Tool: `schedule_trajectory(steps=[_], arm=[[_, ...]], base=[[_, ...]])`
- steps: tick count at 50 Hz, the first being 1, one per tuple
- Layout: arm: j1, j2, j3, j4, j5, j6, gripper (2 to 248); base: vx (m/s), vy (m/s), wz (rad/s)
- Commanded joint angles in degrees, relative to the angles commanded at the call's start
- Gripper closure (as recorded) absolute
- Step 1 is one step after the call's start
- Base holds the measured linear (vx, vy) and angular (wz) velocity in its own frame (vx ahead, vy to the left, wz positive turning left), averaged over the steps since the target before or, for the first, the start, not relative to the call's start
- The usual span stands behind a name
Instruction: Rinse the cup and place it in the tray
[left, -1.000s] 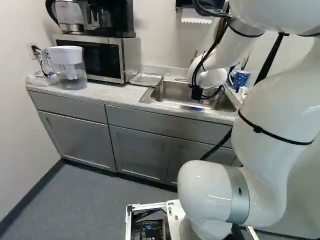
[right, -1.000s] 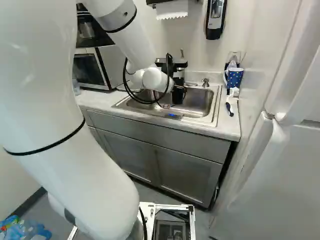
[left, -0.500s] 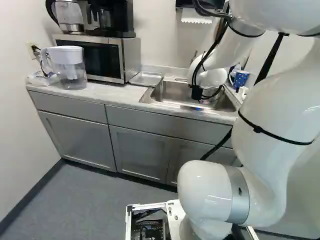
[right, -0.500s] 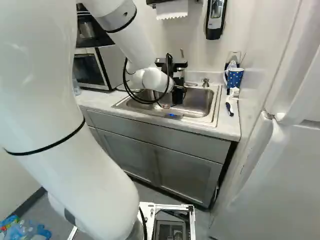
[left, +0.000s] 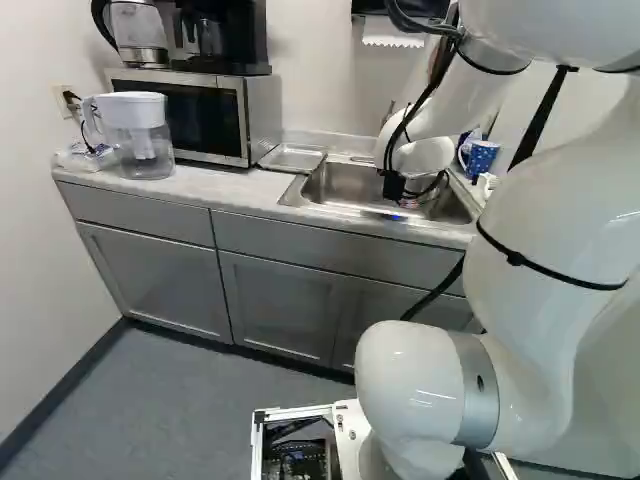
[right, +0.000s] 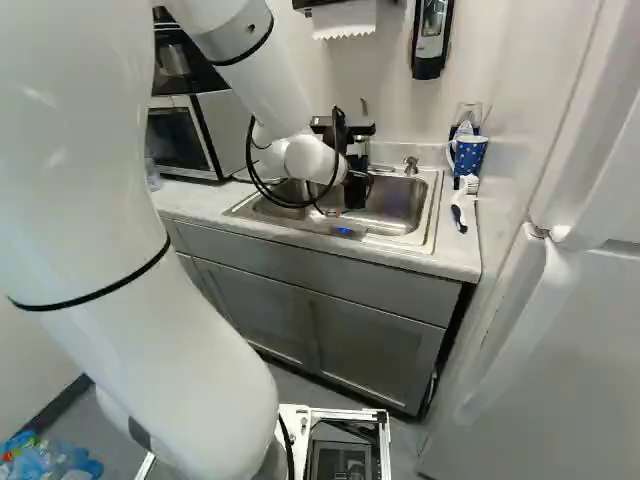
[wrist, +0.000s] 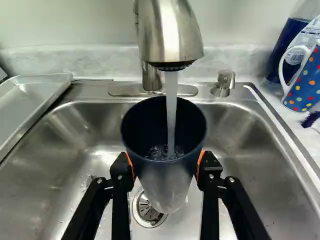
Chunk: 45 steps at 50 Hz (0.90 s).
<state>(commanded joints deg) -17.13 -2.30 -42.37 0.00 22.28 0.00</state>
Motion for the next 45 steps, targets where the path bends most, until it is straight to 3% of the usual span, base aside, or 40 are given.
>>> schedule_trajectory(steps=[45], arm=[[0.00,0.00,0.00,0.00,0.00,0.00,124]], base=[[0.000,0.000,0.000]])
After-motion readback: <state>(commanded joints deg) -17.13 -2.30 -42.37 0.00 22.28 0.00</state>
